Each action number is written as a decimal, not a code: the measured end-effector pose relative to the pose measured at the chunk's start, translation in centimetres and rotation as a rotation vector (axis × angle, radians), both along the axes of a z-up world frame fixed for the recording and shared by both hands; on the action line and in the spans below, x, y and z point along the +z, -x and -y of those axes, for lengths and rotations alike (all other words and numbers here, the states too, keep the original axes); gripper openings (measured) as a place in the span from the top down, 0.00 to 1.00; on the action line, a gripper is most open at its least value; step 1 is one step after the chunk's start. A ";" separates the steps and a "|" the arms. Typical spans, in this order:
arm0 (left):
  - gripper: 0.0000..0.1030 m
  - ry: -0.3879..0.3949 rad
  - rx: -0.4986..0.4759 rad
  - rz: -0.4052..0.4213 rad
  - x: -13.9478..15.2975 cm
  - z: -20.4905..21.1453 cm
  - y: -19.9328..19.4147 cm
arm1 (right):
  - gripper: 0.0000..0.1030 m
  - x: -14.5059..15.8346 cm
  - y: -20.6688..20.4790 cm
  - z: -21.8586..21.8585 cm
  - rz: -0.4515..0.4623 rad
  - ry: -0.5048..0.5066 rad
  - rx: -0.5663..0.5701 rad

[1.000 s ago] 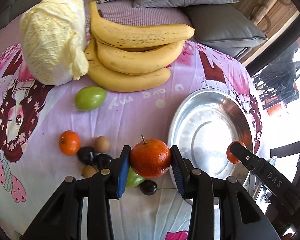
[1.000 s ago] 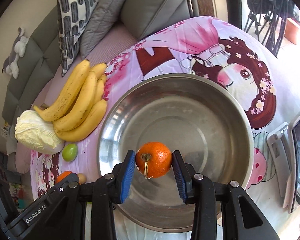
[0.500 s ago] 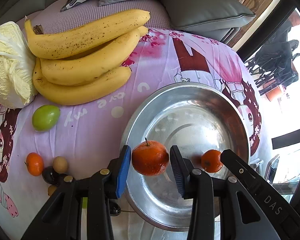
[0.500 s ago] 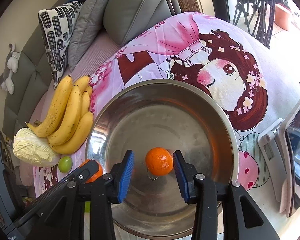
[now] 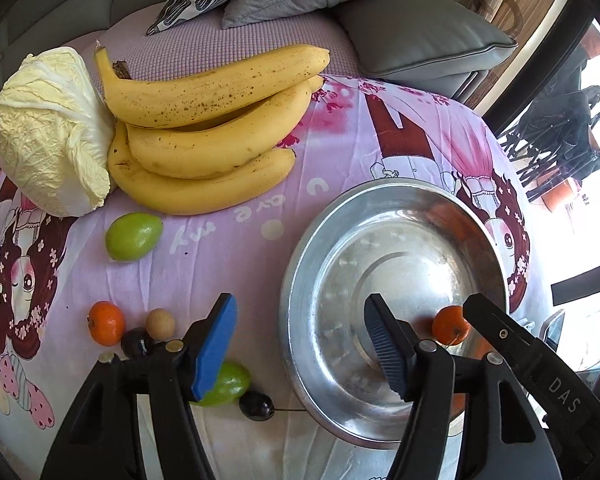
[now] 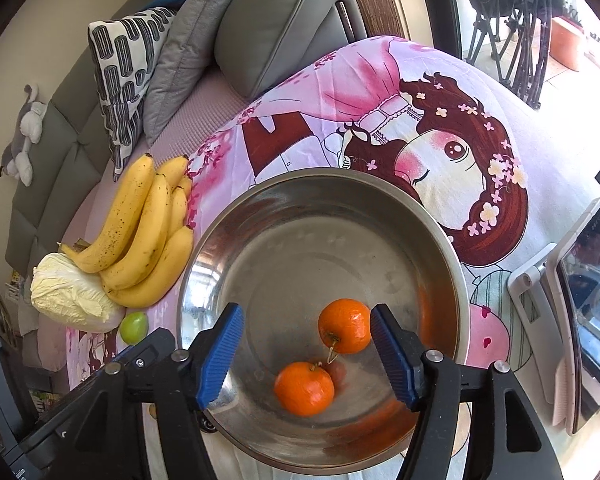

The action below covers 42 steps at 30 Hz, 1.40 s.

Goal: Organize fruits
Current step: 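Move the left tool toward a brown round fruit while the right tool approaches the green mango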

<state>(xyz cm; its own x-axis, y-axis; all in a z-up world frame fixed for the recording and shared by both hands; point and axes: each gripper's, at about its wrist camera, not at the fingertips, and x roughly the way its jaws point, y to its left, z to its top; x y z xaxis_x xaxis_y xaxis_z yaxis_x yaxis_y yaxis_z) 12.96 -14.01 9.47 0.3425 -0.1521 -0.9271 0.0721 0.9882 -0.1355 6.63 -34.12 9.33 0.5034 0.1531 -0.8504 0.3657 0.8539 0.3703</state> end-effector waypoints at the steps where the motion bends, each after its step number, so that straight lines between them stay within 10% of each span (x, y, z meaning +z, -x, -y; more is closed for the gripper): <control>1: 0.27 -0.007 0.001 0.007 0.0 -0.1 0.2 | 0.33 0.0 0.0 -0.1 0.000 0.009 0.001; 27: 0.21 -0.030 0.192 -0.008 -1.6 -10.7 4.2 | 0.19 -1.4 0.0 -6.2 -0.121 0.169 0.128; 42: 0.21 0.033 0.323 -0.010 -1.5 -17.9 4.1 | 0.07 -0.6 -0.6 -11.4 -0.041 0.164 0.227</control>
<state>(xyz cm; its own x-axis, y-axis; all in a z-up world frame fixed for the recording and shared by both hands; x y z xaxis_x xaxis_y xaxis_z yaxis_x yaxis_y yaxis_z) 8.89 3.94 7.95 0.3690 -0.0671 -0.9270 -0.2462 0.9547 -0.1671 7.28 -22.74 8.76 0.4365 0.1166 -0.8921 0.1697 0.9631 0.2089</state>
